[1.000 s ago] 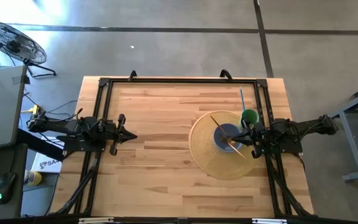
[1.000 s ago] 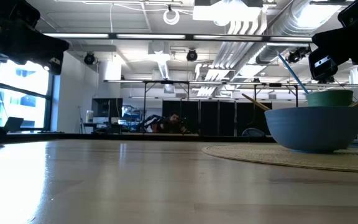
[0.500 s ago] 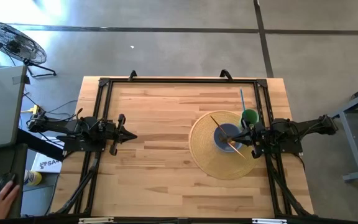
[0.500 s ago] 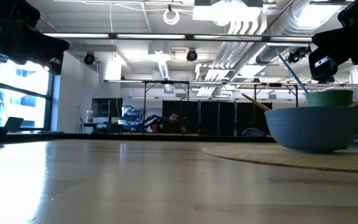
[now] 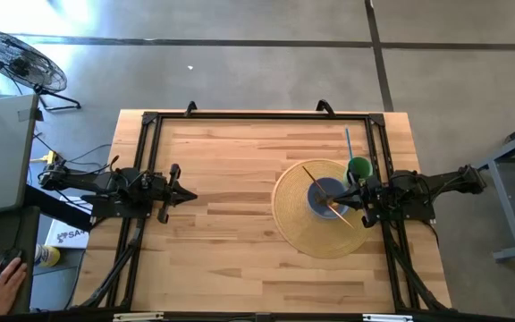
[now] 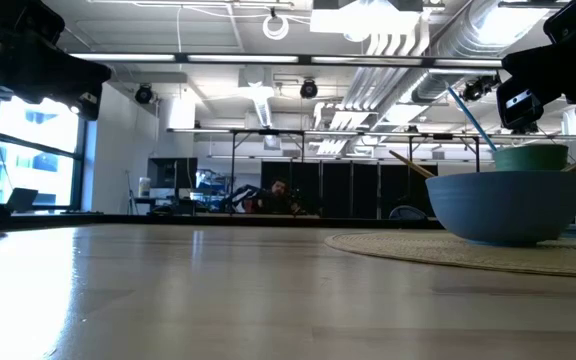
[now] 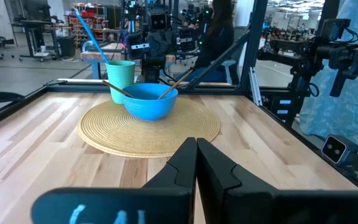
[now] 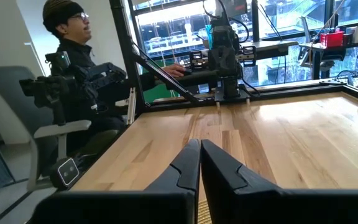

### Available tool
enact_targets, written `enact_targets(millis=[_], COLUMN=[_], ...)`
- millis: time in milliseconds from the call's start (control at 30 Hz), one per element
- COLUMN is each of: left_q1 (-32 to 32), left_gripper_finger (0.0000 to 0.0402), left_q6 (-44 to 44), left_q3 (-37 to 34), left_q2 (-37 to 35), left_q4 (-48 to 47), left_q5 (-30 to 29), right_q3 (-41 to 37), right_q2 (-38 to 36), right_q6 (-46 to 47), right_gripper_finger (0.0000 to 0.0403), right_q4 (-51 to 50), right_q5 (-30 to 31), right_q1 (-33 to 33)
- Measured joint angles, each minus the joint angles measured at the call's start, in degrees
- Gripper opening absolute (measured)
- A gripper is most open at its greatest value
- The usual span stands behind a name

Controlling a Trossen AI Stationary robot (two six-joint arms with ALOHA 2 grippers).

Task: Pick & Place Utensil
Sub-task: Return to Home Position

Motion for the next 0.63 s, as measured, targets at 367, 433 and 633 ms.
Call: enact_targets(millis=[367,433,633], left_q1=[0.0,0.0,0.0], left_gripper_finger=[0.0001,0.0001,0.0001], left_q6=[0.0,0.0,0.0], left_q3=[0.0,0.0,0.0], left_q2=[0.0,0.0,0.0], left_q4=[0.0,0.0,0.0], left_q5=[0.0,0.0,0.0], right_q3=[0.0,0.0,0.0], right_q2=[0.0,0.0,0.0], right_q6=[0.0,0.0,0.0], right_gripper_finger=[0.0011,0.0012,0.0012], right_q4=[0.0,0.0,0.0], right_q5=[0.0,0.0,0.0], right_q1=[0.0,0.0,0.0])
